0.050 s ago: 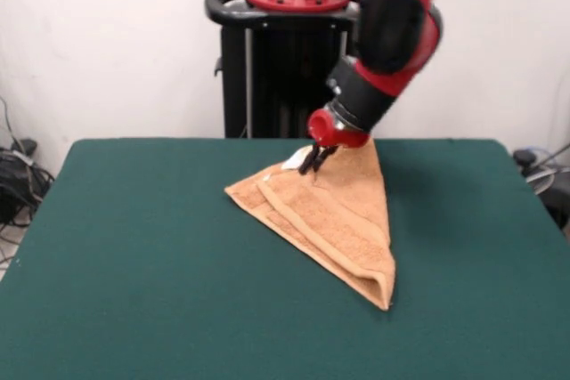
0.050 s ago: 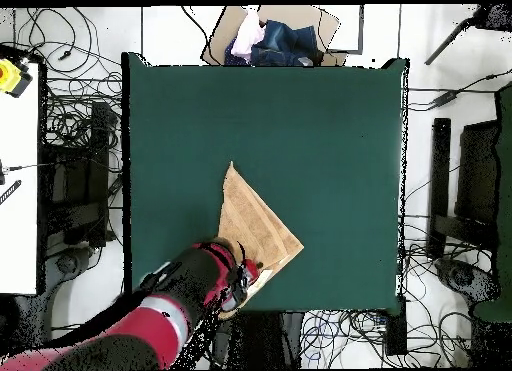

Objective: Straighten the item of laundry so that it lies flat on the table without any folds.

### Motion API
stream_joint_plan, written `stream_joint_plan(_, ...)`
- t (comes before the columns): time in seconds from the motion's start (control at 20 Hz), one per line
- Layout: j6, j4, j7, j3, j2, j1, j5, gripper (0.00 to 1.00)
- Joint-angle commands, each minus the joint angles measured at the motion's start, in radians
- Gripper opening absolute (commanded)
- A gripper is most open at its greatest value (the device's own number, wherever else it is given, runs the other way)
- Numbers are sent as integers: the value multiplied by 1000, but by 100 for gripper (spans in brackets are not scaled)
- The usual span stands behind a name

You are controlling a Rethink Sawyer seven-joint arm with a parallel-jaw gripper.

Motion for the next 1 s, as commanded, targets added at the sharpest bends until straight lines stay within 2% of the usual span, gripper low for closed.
stream_joint_plan(0.05,204,-356,346,-74,267,118,146,0)
stream_joint_plan(0.25,322,-444,374,-109,347,172,204,0)
stream_joint_plan(0.55,403,-517,420,-154,439,223,229,0)
stream_joint_plan(1.0,482,-464,377,-149,381,272,271,0)
